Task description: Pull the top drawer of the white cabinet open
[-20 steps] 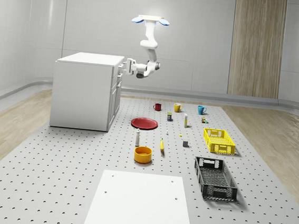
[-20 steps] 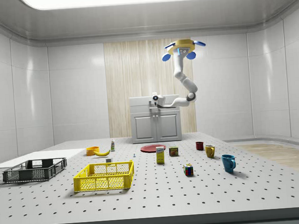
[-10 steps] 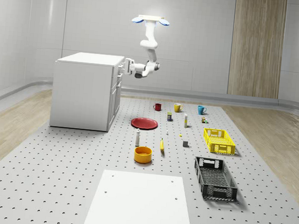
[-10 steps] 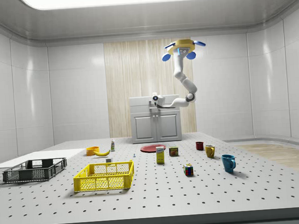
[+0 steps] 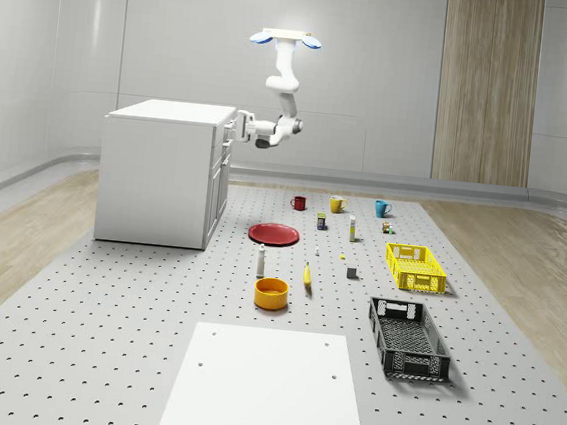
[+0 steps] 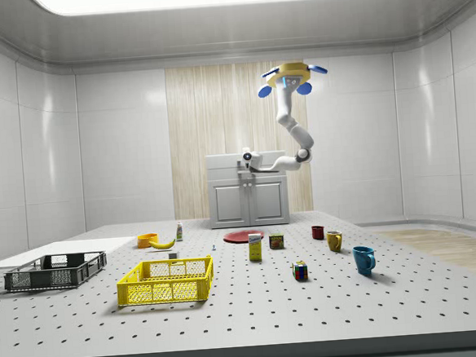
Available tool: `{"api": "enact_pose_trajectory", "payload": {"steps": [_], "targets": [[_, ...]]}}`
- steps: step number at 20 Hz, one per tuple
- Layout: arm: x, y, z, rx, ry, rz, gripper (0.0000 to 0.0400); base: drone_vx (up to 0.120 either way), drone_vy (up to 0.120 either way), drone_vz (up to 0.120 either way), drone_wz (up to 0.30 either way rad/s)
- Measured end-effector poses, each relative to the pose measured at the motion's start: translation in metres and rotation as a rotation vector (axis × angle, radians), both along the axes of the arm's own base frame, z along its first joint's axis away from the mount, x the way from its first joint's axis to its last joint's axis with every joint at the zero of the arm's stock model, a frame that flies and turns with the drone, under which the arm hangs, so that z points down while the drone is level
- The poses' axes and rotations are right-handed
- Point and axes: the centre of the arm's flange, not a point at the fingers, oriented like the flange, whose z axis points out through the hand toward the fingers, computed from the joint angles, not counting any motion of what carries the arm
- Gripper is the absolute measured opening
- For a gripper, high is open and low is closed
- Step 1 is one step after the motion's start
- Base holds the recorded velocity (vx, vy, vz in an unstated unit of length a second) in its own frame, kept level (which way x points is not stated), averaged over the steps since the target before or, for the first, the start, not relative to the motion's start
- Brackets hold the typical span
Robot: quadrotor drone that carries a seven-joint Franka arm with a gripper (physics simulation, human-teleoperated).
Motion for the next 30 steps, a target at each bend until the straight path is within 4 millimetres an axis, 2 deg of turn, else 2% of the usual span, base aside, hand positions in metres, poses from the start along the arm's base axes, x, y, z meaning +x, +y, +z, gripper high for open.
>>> {"api": "enact_pose_trajectory", "payload": {"steps": [1,2,3,10,17,18,24,30], "targets": [[0.000,-0.001,0.000,-0.001,0.004,0.000,0.0123,0.000,0.000,0.000,0.000],[0.001,-0.002,-0.002,-0.004,0.008,-0.002,0.0145,0.000,0.000,0.000,0.000],[-0.002,-0.004,0.006,-0.011,0.025,-0.005,0.0144,0.000,0.000,0.000,0.000],[0.000,-0.015,0.001,-0.001,0.010,-0.002,0.0112,0.000,0.000,0.000,0.000],[0.000,-0.031,0.000,-0.003,-0.001,0.000,0.0121,0.000,0.000,0.000,0.000],[-0.002,-0.035,0.007,-0.015,0.024,0.000,0.0155,0.000,0.000,0.000,0.000],[-0.001,-0.052,0.002,-0.004,0.013,-0.001,0.0118,0.000,0.000,0.000,0.000],[0.000,-0.075,0.001,0.000,0.022,0.000,0.0114,0.000,0.000,0.000,0.000]]}}
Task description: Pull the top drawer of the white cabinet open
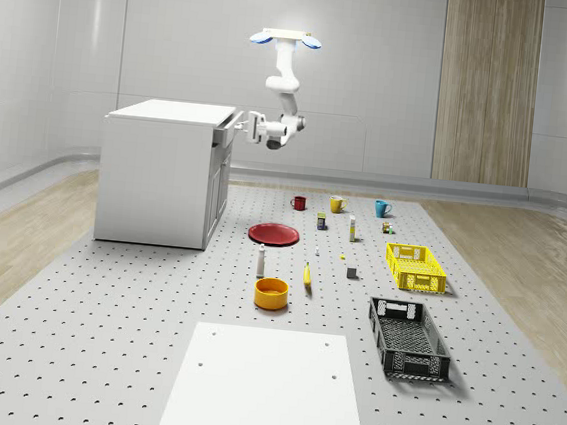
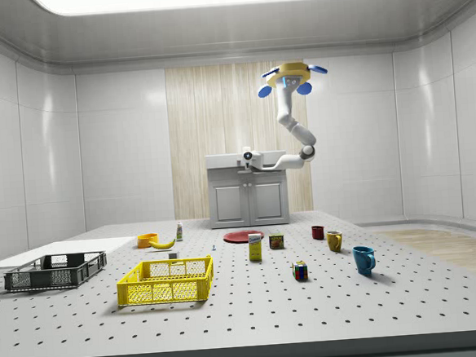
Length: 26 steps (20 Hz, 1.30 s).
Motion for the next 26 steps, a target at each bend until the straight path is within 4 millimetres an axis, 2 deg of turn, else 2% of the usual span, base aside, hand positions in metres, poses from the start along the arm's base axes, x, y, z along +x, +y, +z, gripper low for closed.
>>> {"api": "enact_pose_trajectory", "payload": {"steps": [6,10,14,22,26], "targets": [[0.000,-0.030,0.000,-0.002,-0.018,0.001,0.0120,0.000,0.000,0.000,0.000],[0.000,-0.045,-0.001,0.000,-0.022,0.000,0.0231,0.000,0.070,0.000,0.000],[0.000,-0.053,-0.001,0.001,-0.022,0.000,0.0278,0.000,0.120,0.000,0.000],[0.000,-0.057,-0.001,0.002,-0.021,0.000,0.0301,0.000,0.120,0.000,0.000],[0.000,-0.058,-0.001,0.002,-0.021,0.000,0.0304,0.000,0.000,0.000,0.000]]}}
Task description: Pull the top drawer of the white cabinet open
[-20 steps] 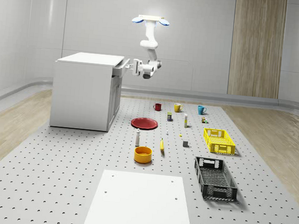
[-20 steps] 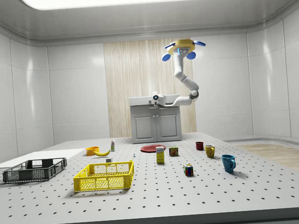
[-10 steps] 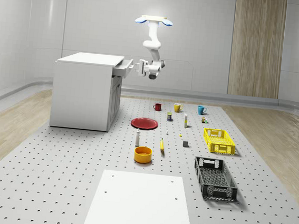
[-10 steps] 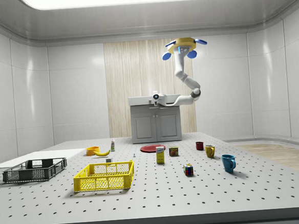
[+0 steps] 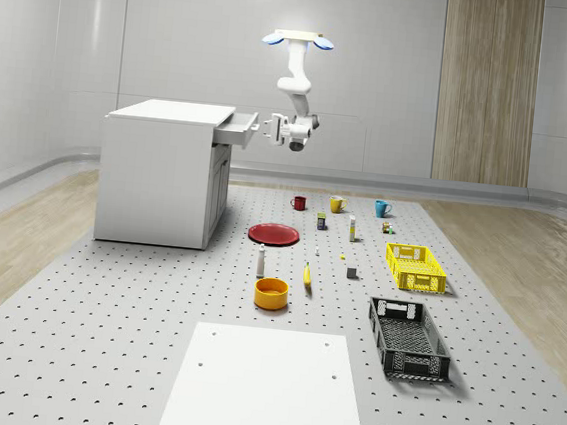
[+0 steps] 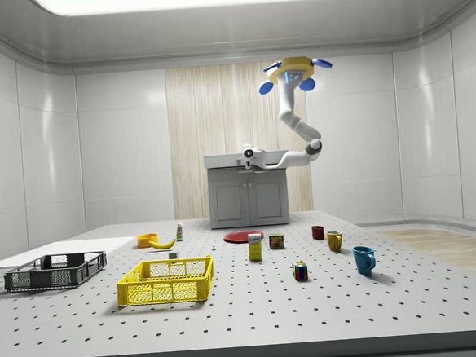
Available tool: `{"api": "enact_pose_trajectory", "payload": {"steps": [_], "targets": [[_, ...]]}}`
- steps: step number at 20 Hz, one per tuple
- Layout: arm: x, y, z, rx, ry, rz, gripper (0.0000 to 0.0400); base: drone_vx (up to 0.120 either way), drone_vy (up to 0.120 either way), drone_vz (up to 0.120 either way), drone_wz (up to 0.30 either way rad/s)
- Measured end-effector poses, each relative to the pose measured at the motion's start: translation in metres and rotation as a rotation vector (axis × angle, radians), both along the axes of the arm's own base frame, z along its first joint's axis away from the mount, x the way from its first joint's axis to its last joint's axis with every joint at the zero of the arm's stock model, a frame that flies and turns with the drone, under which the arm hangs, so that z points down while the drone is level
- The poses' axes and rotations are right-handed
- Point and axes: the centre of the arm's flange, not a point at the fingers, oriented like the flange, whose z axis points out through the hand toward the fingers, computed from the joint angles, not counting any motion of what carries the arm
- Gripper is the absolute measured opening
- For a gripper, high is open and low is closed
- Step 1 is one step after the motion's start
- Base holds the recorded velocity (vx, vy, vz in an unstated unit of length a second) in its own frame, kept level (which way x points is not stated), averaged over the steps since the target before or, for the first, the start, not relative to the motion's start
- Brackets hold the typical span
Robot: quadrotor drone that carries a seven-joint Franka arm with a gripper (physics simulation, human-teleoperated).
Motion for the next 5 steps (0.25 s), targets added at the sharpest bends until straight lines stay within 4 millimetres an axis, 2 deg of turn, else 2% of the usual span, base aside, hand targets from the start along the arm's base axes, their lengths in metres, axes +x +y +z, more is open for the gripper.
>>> {"api": "enact_pose_trajectory", "payload": {"steps": [5], "targets": [[0.0000,-0.0002,0.0000,0.000,0.000,0.000,0.0305,0.000,0.000,0.000,0.000]]}}
